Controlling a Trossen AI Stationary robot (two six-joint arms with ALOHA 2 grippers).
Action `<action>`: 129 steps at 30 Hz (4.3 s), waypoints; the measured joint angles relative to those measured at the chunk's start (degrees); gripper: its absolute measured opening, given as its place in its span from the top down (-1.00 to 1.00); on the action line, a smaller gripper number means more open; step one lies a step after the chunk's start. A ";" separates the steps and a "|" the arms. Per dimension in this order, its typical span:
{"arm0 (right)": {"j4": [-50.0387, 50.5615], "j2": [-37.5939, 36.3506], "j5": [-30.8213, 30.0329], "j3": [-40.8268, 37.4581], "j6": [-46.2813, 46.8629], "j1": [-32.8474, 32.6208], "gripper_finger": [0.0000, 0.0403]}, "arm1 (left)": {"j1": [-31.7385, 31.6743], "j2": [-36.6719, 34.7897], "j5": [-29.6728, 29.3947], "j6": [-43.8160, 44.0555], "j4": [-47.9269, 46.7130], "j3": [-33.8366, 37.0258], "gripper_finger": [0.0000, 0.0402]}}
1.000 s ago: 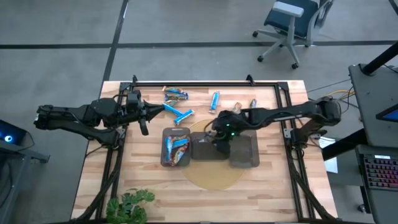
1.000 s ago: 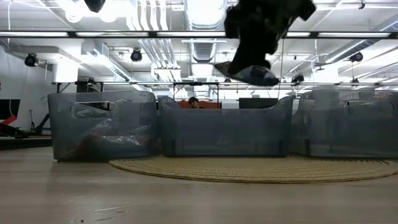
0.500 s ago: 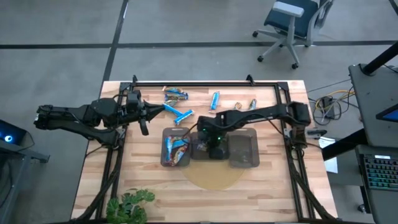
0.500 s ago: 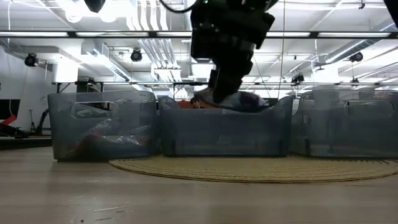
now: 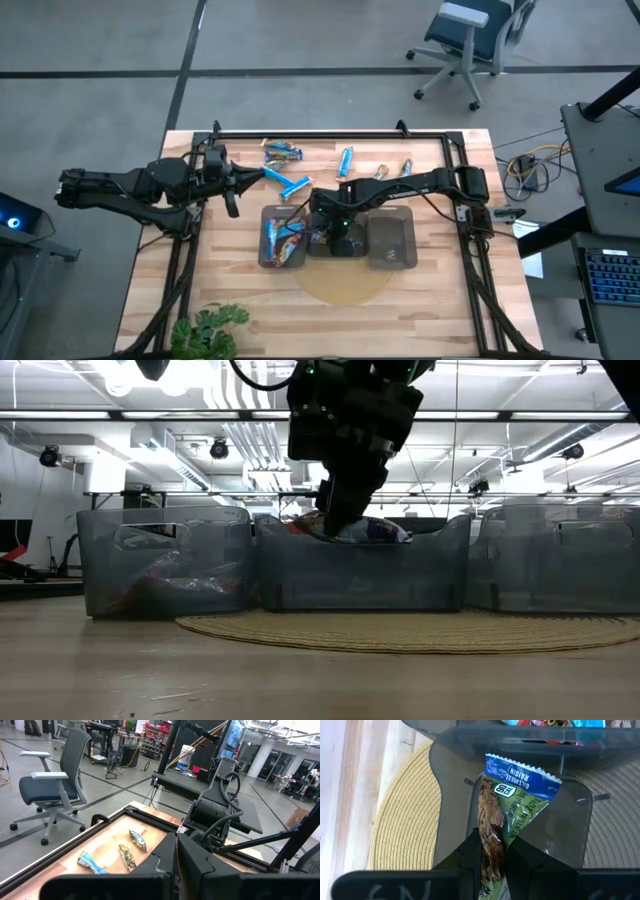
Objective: Pick and place Granola Bars by type
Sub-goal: Put the blue granola bar into the center black bin
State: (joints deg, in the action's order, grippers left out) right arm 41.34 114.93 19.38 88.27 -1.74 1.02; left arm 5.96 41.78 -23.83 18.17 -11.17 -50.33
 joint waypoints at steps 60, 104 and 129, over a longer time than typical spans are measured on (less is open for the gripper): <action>0.26 0.00 -1.77 -0.09 2.85 0.55 0.10 | 0.00 0.00 -0.02 -0.13 -0.02 0.00 1.00; -0.37 -3.51 -3.08 -0.11 5.02 0.35 0.96 | 0.00 0.00 -0.02 -1.97 -0.07 0.00 1.00; 0.13 -42.28 -23.59 -1.39 8.44 1.14 0.96 | -0.01 -0.04 -0.44 -3.17 0.29 0.02 1.00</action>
State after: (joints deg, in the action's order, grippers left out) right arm 41.47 72.65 -4.21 86.88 6.70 2.15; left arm 5.96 41.74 -24.27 15.00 -10.88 -50.30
